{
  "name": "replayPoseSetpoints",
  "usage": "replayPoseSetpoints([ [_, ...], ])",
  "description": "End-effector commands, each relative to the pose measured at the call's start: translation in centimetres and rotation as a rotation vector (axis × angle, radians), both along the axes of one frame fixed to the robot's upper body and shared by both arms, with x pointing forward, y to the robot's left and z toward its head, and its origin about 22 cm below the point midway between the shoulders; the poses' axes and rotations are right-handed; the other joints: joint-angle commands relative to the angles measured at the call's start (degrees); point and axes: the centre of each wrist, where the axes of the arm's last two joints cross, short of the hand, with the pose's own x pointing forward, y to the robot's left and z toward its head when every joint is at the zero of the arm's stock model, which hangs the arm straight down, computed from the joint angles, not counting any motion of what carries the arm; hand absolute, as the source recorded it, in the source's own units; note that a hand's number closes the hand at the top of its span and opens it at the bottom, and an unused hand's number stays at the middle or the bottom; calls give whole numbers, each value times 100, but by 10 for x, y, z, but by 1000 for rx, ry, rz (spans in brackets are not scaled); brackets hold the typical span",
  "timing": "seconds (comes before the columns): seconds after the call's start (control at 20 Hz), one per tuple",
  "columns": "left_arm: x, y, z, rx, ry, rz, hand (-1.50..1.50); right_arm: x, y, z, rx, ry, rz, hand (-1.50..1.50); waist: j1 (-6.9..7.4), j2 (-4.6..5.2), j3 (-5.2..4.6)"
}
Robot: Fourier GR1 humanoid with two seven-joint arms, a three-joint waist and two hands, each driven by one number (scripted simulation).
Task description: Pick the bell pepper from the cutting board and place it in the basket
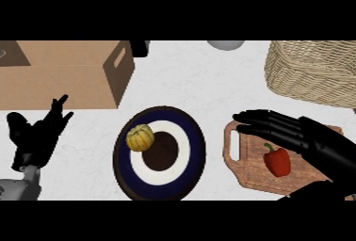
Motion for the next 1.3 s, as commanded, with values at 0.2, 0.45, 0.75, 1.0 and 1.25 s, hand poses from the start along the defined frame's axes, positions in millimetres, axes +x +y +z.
replayPoseSetpoints([
  [0.2,13,4,18,9,-84,-17,0,12,-24,96,-416,-159,-367,-150,31,34,2],
  [0.45,13,-5,16,6,-93,-50,0,26,-36,125,-604,1,-294,-150,123,55,8],
  [0.75,17,6,7,-10,-84,-10,0,23,-58,153,-606,122,-185,-150,26,43,18],
  [1.0,19,-9,8,2,-75,10,0,21,-109,134,-491,210,-145,-150,-96,39,38],
  [1.25,19,1,17,-3,-92,-1,0,23,-131,120,-337,166,-184,-150,-21,48,34],
])
